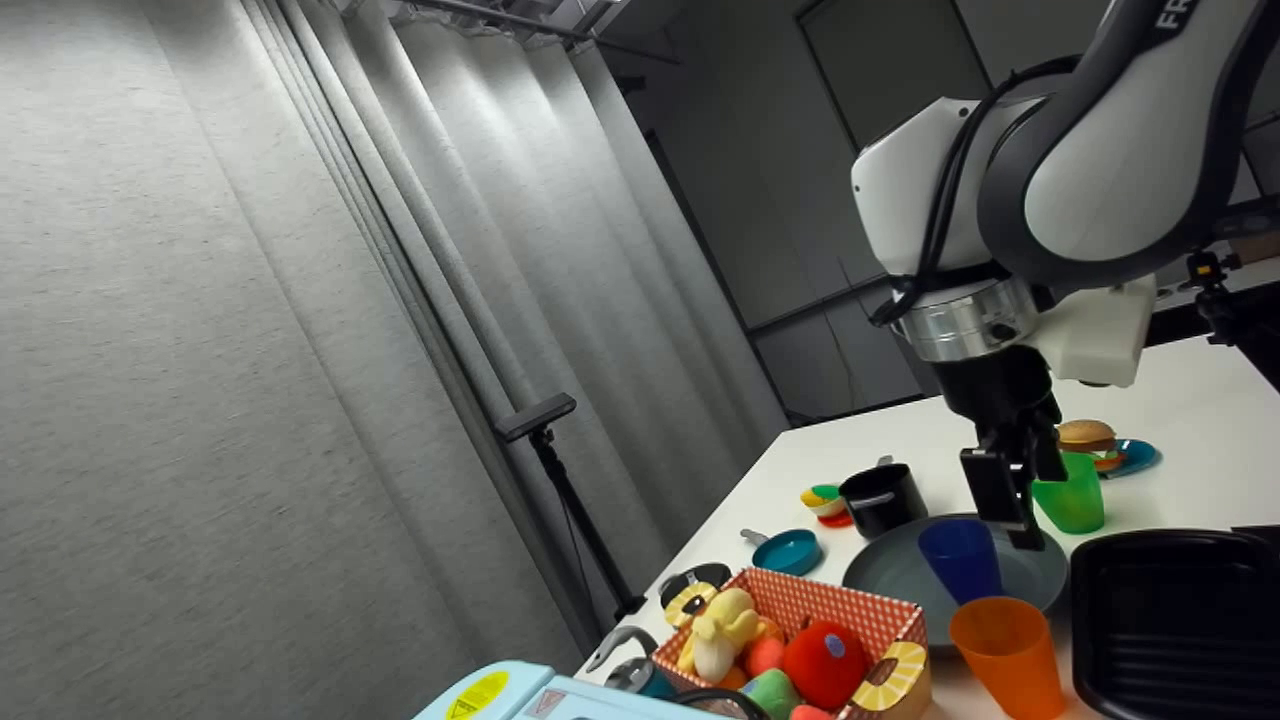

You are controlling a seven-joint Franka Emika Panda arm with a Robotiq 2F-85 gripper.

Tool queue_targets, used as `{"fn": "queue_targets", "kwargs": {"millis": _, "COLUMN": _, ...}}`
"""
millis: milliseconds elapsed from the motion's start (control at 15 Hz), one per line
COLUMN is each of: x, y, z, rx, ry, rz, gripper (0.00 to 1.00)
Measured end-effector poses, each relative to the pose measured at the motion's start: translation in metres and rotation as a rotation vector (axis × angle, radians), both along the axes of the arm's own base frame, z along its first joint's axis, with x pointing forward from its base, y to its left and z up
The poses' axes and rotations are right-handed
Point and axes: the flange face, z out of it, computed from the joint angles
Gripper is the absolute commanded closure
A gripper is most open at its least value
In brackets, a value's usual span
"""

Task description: Move the orange cup and put it in the blue cup

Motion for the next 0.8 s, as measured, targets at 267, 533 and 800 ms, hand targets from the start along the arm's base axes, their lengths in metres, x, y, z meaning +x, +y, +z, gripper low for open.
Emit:
{"fn": "queue_targets", "kwargs": {"millis": 267, "x": 0.011, "y": -0.004, "z": -0.022, "rx": -0.009, "ry": 0.016, "rz": -0.028, "gripper": 0.0}}
{"fn": "queue_targets", "kwargs": {"millis": 533, "x": 0.024, "y": -0.015, "z": -0.041, "rx": -0.013, "ry": 0.039, "rz": -0.078, "gripper": 0.02}}
{"fn": "queue_targets", "kwargs": {"millis": 800, "x": 0.038, "y": -0.023, "z": -0.058, "rx": -0.009, "ry": 0.063, "rz": -0.123, "gripper": 0.03}}
